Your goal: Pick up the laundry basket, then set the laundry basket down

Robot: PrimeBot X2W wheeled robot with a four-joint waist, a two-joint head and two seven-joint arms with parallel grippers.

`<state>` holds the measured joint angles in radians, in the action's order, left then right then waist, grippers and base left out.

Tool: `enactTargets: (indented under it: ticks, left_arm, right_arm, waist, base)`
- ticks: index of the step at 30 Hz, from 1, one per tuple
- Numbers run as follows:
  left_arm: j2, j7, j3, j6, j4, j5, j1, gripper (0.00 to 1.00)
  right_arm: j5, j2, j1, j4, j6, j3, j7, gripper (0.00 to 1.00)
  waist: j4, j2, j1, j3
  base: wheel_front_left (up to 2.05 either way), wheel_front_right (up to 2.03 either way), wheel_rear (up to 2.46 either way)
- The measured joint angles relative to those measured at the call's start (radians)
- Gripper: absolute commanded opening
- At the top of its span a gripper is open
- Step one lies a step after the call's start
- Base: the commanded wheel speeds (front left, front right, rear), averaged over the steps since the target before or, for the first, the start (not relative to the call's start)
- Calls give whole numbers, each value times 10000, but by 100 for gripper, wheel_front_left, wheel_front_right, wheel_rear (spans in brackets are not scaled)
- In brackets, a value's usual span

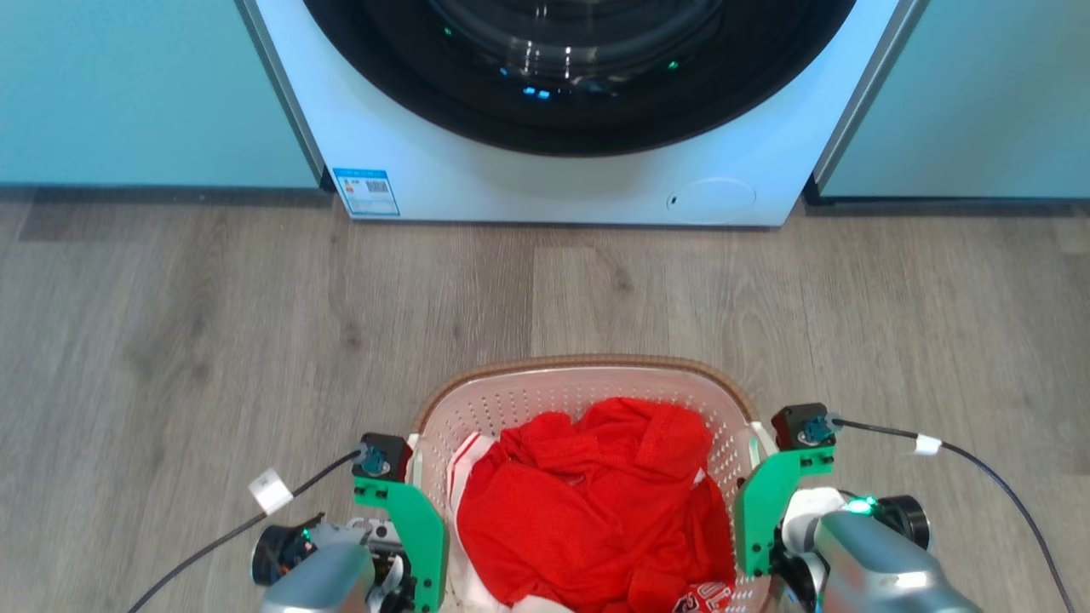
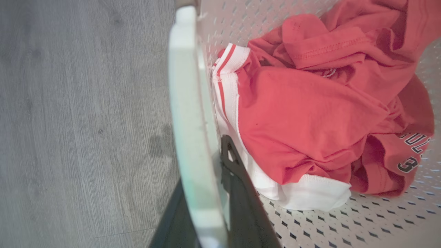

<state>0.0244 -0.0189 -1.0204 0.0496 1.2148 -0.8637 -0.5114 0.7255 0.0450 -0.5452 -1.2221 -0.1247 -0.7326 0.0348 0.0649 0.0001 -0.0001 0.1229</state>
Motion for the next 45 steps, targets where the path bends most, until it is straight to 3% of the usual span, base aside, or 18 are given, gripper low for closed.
enactTargets:
  ticks: [16,45]
  left_arm:
    - [15,456,-451,13,13,-412,171,0]
    - [36,341,-1053,-290,-15,-811,115,0]
  right_arm:
    - [769,4,281,-188,0,-744,-205,0]
    - [1463,8,116,-397,0,-1526,-148,0]
  waist:
    - [-82,0,0,-711]
    - [-171,-2,1,-462]
  base:
    - [0,0,0]
    - [0,0,0]
